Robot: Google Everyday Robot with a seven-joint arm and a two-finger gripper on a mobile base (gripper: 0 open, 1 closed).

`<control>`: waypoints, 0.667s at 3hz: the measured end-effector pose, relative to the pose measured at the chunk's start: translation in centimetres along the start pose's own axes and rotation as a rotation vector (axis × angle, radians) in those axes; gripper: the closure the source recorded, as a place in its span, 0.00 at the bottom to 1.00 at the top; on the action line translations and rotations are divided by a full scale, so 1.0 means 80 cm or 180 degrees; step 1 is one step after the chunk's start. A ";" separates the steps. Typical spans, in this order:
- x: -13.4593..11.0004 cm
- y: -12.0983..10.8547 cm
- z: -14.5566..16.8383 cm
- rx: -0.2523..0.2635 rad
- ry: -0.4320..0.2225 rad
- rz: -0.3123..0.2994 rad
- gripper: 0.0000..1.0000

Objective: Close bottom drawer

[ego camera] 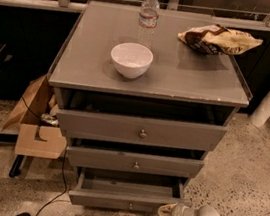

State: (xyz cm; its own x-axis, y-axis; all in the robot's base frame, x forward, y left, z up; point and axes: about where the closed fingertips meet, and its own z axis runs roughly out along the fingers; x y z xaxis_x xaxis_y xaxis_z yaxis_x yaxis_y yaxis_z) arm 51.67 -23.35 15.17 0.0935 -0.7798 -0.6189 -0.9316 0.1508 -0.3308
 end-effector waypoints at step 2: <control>-0.003 0.000 0.008 0.0270 -0.0078 -0.0031 1.00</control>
Offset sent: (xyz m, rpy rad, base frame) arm 0.0060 0.0011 0.0026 0.0356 -0.1269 -0.0621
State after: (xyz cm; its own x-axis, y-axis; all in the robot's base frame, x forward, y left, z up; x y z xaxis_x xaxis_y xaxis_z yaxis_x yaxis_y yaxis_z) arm 51.89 -22.80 14.87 0.1119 -0.7667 -0.6322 -0.8976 0.1950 -0.3953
